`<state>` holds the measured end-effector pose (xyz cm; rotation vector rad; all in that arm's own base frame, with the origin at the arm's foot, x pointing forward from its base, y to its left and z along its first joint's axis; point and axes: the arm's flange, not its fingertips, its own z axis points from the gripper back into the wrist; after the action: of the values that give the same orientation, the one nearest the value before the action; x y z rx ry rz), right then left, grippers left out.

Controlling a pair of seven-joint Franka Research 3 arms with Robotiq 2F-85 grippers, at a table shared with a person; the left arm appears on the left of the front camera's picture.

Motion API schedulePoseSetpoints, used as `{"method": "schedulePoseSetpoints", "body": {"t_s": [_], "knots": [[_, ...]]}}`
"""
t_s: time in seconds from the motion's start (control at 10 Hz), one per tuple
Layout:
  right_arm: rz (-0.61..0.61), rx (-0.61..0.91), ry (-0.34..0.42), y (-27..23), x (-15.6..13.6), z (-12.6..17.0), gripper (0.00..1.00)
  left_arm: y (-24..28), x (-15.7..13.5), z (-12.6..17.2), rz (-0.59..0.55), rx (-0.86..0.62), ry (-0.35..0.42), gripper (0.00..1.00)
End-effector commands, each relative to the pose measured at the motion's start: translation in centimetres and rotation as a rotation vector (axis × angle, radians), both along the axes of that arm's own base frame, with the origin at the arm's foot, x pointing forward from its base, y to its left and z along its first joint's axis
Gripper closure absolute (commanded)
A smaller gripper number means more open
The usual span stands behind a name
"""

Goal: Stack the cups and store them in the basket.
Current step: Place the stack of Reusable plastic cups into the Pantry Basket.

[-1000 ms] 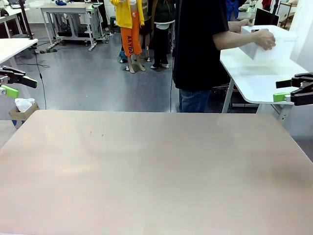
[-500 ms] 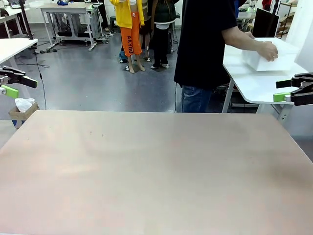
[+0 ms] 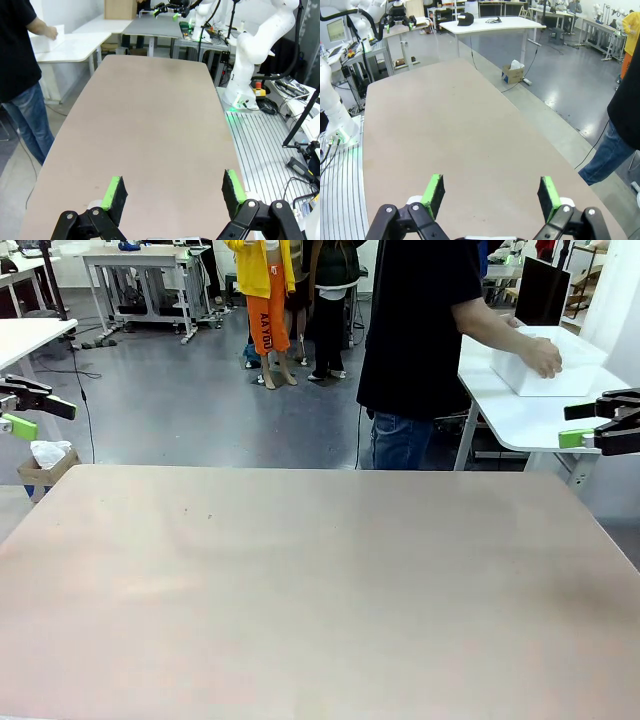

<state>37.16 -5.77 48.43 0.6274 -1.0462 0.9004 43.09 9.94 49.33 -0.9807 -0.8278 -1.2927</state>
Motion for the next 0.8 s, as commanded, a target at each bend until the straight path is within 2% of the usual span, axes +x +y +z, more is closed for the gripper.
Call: {"method": "schedulePoseSetpoints", "body": {"t_s": [0.0,0.7], "knots": [[-0.001,0.019,-0.023,0.10,0.45,0.00,0.00,-0.21,-0.22,0.18,0.004,-0.004,-0.003,0.00],[-0.001,0.019,-0.023,0.10,0.45,0.00,0.00,-0.21,-0.22,0.18,0.004,-0.004,-0.003,0.00]]}}
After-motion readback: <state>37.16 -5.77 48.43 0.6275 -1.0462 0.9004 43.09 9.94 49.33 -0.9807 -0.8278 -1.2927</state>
